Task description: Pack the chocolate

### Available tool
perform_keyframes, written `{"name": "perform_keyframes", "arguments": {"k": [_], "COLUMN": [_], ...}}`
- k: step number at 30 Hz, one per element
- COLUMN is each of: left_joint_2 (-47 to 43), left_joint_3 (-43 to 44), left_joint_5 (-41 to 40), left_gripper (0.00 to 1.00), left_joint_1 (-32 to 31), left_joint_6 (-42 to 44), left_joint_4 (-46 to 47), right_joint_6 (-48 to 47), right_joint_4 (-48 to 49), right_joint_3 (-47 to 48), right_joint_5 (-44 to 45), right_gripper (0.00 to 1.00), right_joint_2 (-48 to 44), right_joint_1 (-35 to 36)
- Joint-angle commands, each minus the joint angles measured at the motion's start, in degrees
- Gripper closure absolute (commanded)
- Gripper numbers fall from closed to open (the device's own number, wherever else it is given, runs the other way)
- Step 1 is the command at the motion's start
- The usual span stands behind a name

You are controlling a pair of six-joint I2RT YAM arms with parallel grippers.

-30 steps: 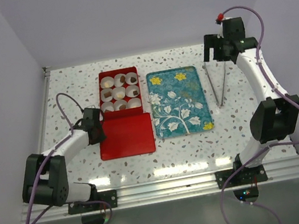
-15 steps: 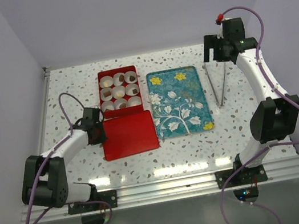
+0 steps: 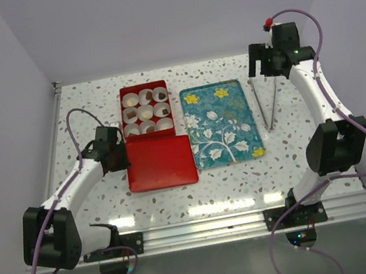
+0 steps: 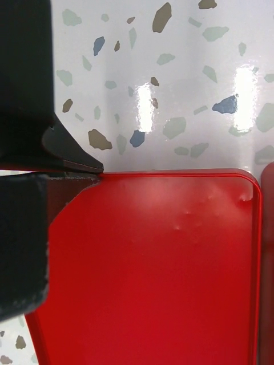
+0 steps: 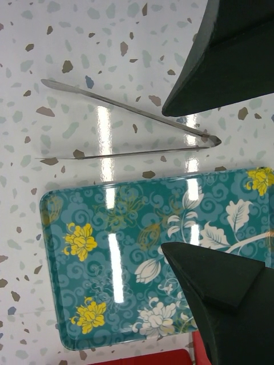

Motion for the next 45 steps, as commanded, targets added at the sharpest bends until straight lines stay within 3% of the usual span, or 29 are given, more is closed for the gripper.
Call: {"name": "perform_keyframes", "arguments": {"k": [1, 23, 38, 45], "left_joint_2": [-2.28, -2.19, -1.58, -0.18], "left_joint_3": [4.25, 15.77, 19.81, 21.57], "left_joint_5": [4.63, 1.73, 8.23, 10.6], "left_gripper": [1.0, 1.0, 1.0, 1.0], "left_joint_1": [-0.15, -0.15, -0.15, -0.15], "left_joint_6": [0.83, 1.45, -2.33, -3.83], "left_joint_4": [-1.17, -12.78, -1.98, 2.68], "right_joint_6": [-0.19, -0.02, 8.68, 12.73], "right_joint_4": [0.09, -0.88, 7.73, 13.79], "right_joint_3": [-0.35, -1.14, -8.43, -13.53], "right_joint_5": [-2.47, -8.09, -26.89, -32.44], "right_gripper": [0.06, 0.07, 0.07, 0.08], "right_joint_2": [-2.87, -3.84, -9.02, -10.08], "right_joint_1": [-0.14, -0.23, 0.47, 7.39]}}
